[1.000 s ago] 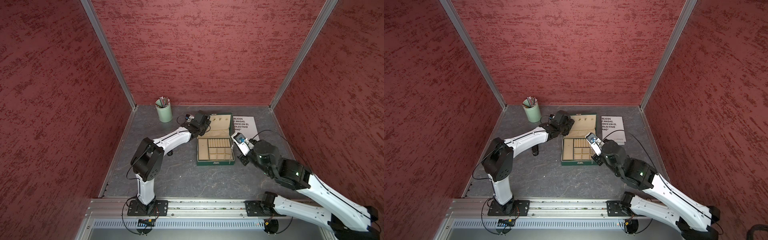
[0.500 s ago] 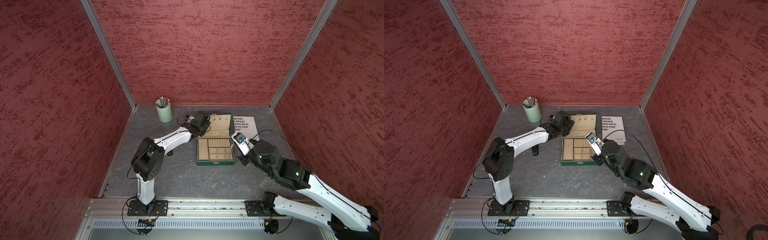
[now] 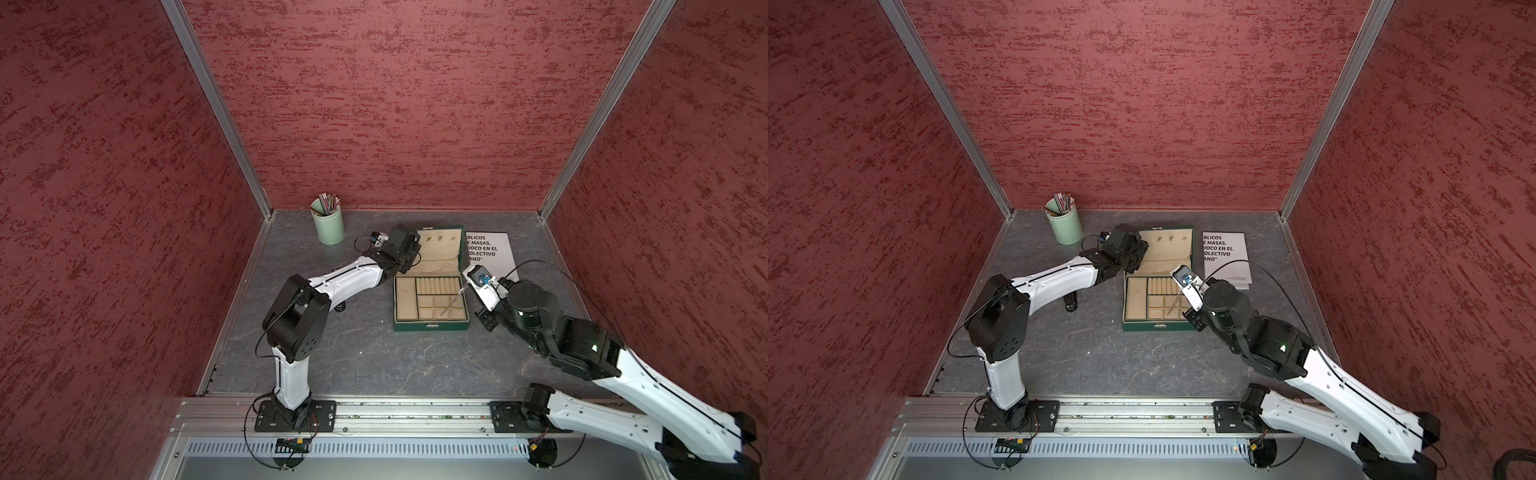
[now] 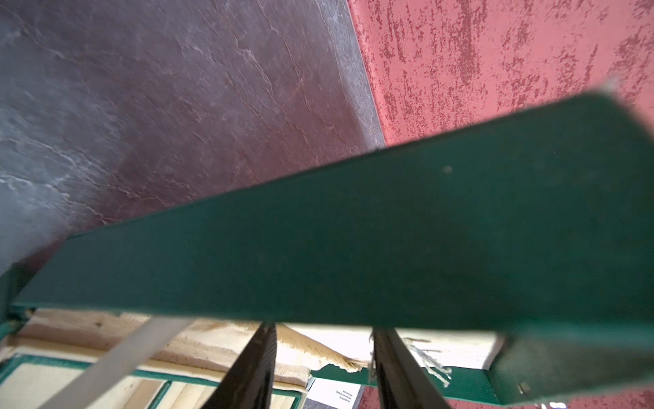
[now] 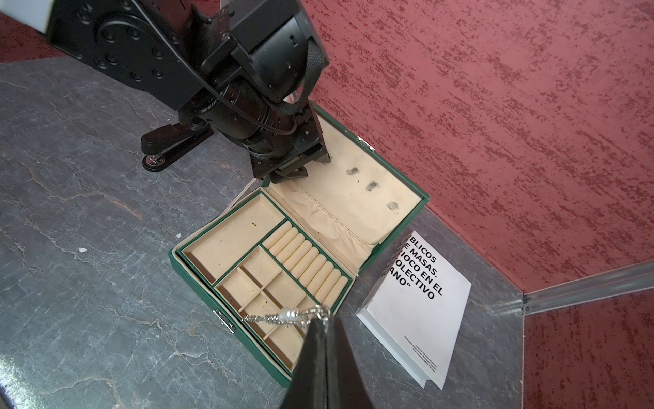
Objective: Put jewelry chain into jewelry box
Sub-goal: Open the fastener on the jewelry box, then hang the necklace on the jewelry box clasp.
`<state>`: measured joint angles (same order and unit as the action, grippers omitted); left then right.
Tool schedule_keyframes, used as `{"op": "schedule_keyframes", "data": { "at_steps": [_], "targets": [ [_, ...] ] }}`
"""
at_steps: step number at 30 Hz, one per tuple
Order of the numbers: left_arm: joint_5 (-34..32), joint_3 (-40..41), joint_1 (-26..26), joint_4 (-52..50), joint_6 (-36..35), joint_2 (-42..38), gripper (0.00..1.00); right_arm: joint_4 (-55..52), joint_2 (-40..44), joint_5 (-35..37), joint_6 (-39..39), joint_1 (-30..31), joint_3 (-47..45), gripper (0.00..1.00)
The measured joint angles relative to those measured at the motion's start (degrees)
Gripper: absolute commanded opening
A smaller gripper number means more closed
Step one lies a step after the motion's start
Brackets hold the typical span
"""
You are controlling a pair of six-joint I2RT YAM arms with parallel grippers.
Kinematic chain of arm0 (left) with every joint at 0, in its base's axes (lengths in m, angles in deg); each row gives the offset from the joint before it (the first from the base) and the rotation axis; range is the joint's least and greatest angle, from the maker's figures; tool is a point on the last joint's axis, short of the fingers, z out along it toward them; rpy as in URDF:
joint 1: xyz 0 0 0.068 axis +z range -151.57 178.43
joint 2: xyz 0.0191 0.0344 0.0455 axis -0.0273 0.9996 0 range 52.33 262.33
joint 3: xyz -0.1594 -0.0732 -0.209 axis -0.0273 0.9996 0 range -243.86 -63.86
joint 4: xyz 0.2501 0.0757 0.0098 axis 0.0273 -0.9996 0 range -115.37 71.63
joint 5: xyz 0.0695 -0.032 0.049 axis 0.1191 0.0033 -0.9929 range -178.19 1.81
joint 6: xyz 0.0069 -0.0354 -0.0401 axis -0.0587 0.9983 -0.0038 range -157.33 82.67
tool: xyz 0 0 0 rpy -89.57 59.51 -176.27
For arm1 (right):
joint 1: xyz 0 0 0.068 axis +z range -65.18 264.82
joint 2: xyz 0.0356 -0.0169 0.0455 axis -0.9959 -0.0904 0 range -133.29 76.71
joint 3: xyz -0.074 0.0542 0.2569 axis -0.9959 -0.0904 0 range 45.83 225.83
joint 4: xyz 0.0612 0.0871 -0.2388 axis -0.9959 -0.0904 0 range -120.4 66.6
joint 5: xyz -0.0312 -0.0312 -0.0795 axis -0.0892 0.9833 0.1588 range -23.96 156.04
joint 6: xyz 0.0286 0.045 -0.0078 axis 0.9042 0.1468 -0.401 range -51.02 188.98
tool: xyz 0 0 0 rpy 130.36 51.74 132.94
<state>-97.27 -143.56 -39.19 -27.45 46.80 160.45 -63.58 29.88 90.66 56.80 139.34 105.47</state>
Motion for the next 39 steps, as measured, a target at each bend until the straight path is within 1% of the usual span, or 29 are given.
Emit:
{"op": "schedule_keyframes", "data": {
  "at_steps": [5, 8, 12, 17, 27, 31, 35, 37, 39],
  "targets": [
    [0.0, 0.7, -0.04, 1.42, 0.07, 0.0, 0.42, 0.0, 0.0, 0.0, 0.07, 0.0, 0.0, 0.0],
    [-0.02, 1.16, -0.04, 2.19, 0.04, 0.0, 0.42, 0.0, 0.0, 0.0, 0.24, 0.0, 0.0, 0.0],
    [-0.07, 1.4, -0.04, 2.4, -0.48, -0.24, 0.49, 0.0, 0.0, 0.0, 0.39, 0.0, 0.0, 0.0],
    [-0.22, 0.44, -0.04, -0.66, -3.58, -0.98, 0.55, 0.0, 0.0, -0.07, 0.39, 0.0, 0.0, 0.0],
    [-0.11, -4.59, -0.04, -7.32, -10.12, -2.49, 0.58, -0.2, -0.11, -0.83, 0.35, 0.0, 2.82, 0.0],
    [0.02, -5.29, -0.09, -7.93, -11.93, -4.7, 0.6, -0.24, -0.63, -1.11, 0.33, 0.0, 3.87, 0.0],
    [0.09, -4.59, -0.37, -8.04, -15.34, -8.35, 0.64, -0.39, -1.18, -1.46, 0.09, 0.0, 4.52, 0.0],
    [0.79, -1.77, -0.44, -5.9, -18.91, -12.17, 0.66, -0.46, -1.44, -1.57, -0.28, 0.0, 5.05, 0.0],
    [2.67, 2.82, -0.42, -1.51, -24.11, -16.79, 0.7, -0.72, -1.79, -1.7, -0.63, 0.0, 5.88, 0.0]
  ]
}}
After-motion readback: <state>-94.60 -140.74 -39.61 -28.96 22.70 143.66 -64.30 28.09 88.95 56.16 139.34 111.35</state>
